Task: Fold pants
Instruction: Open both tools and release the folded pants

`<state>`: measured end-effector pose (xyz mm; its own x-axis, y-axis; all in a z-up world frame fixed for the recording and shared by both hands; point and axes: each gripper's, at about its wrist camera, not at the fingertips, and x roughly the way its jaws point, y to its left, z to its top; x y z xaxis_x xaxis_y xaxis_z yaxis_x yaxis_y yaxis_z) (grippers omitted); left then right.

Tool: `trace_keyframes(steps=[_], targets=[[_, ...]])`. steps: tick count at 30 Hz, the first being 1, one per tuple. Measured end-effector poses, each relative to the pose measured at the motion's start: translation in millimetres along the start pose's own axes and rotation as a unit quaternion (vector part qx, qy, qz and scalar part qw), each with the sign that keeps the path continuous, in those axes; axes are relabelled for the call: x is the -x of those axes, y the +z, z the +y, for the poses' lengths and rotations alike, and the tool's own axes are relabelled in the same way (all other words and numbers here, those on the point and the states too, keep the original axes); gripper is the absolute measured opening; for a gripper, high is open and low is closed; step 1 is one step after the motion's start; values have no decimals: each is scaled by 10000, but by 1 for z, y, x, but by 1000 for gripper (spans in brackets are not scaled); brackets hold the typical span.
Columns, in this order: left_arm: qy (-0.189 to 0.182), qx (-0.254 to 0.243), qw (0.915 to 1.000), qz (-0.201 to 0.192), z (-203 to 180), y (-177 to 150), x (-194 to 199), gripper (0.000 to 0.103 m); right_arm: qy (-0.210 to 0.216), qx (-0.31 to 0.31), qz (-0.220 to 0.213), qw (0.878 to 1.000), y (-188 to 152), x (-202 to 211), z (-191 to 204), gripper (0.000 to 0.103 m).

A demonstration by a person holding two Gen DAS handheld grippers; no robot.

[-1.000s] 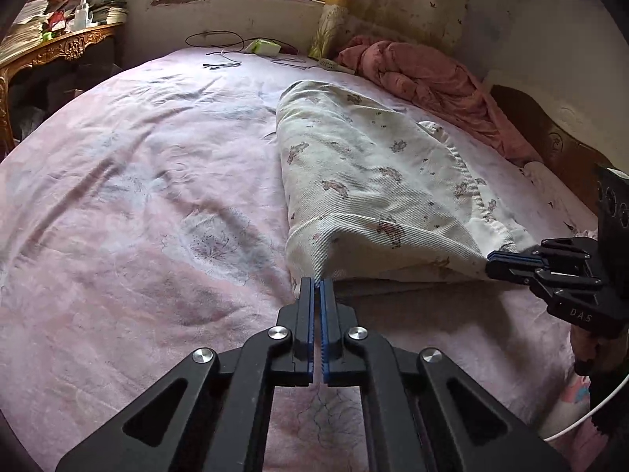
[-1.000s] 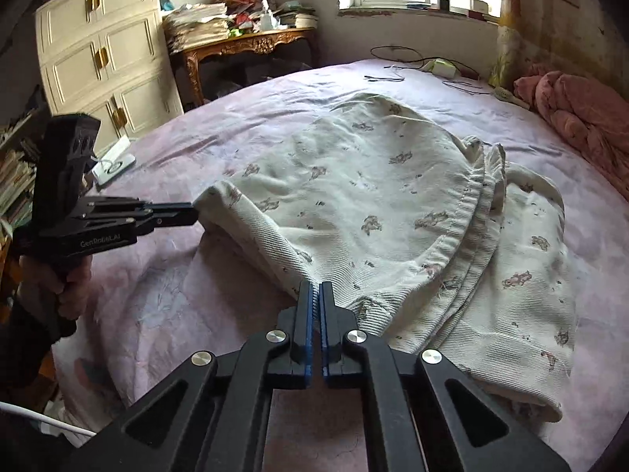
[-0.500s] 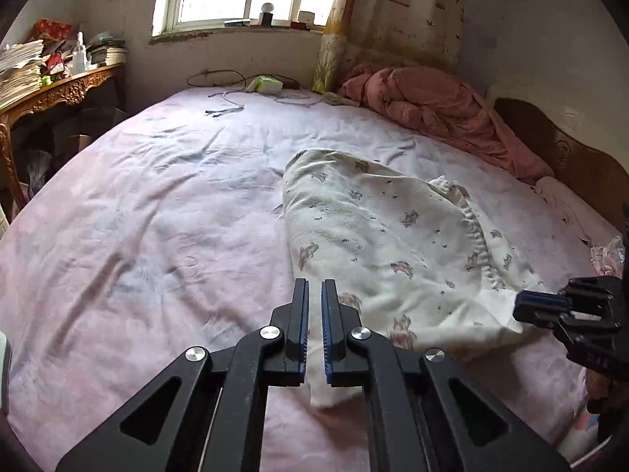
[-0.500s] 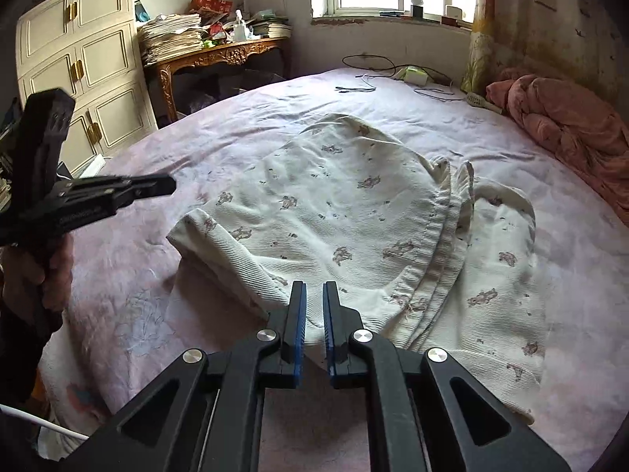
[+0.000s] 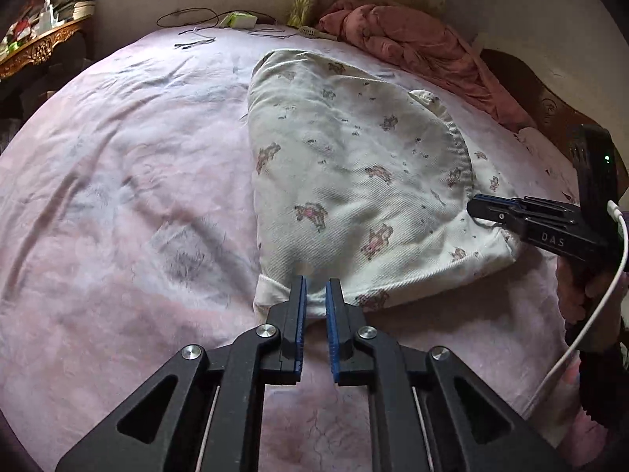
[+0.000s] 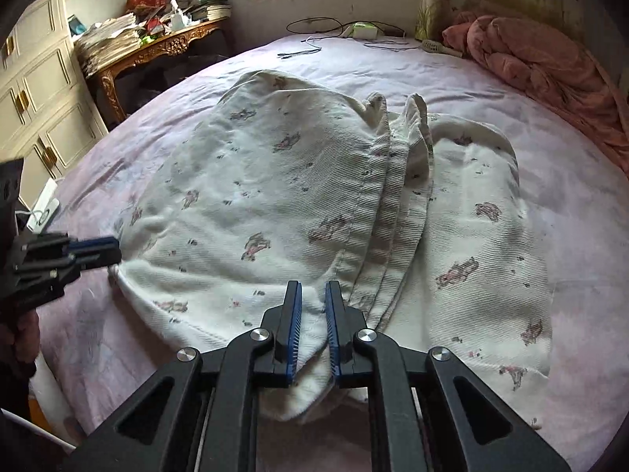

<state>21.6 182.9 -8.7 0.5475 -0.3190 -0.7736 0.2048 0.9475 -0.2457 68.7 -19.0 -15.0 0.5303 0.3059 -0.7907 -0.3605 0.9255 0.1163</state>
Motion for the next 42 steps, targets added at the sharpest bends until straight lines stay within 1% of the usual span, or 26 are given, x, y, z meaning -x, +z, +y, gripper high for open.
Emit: trace_keyframes(steps=[3,5,6,8,11,13,14,15,16,17,18,19,20,22,23,27,28,29,30,32,33,36,37,39,41,42], targets=[[-116,233,9989,398,4,-19,-4,8,-39,-42,-67,10000,1,-2,-4,11],[-52,343,9993,131,5,-24,2,8,-337,63,-117,9993,1,-3,-4,11],[-40,401,9992,-39,6,-22,9,7,-325,89,-139,9993,1,-2,-4,11],[-175,314,9985,-414,2,-12,27,6,-135,-66,-176,9997,3,4,-7,12],[329,5,9964,-785,-7,11,41,21,443,-33,-272,9986,3,20,-3,12],[532,-21,9949,-851,-2,27,35,27,590,226,-324,9975,2,30,8,12],[524,-27,9958,-751,3,35,25,29,567,367,-335,9971,1,33,16,13],[526,-21,9973,-504,9,40,12,29,557,476,-328,9968,1,34,23,13],[542,34,9983,-207,15,41,-2,29,575,551,-301,9964,0,33,30,18],[500,143,9986,-49,20,40,-11,29,546,613,-242,9963,0,30,37,27],[439,275,9986,-45,25,37,-13,29,365,663,-157,9970,0,24,42,32],[326,376,9988,-47,28,29,-10,29,102,707,-95,9974,-2,20,46,42],[250,389,9989,-10,29,24,-7,29,-212,764,-76,9968,-4,15,48,46],[144,497,9987,3,33,9,-2,29,-672,827,-70,9943,-5,3,44,46],[47,641,9979,-42,35,-1,-2,29,-734,756,-18,9944,-6,-4,39,46],[-143,919,9956,-73,36,-16,-3,29,-403,378,21,9985,-1,-10,19,46],[-197,896,9958,-18,33,-20,-1,23,-389,337,21,9987,0,-9,16,46],[-193,858,9960,182,30,-24,-3,8,-369,298,-5,9989,0,-7,13,46],[-72,789,9965,255,25,-28,-4,5,-345,267,-38,9990,1,-5,10,46],[138,700,9974,25,16,-27,4,5,-211,199,-55,9996,3,-4,3,46],[145,663,9976,-130,11,-22,11,4,-87,118,-71,9999,5,-2,-1,46],[151,121,9968,-774,-17,1,41,7,226,-196,-351,9989,13,18,-15,46],[171,-66,9954,-945,-27,11,49,10,291,-250,-457,9982,16,26,-19,46],[41,-315,9929,-1146,-43,34,53,20,251,-264,-713,9968,28,46,-30,46],[89,-488,9907,-1264,-55,59,44,37,205,-226,-897,9955,46,58,-39,46],[110,-569,9895,-1324,-59,72,35,41,261,-174,-952,9950,55,62,-42,46]])
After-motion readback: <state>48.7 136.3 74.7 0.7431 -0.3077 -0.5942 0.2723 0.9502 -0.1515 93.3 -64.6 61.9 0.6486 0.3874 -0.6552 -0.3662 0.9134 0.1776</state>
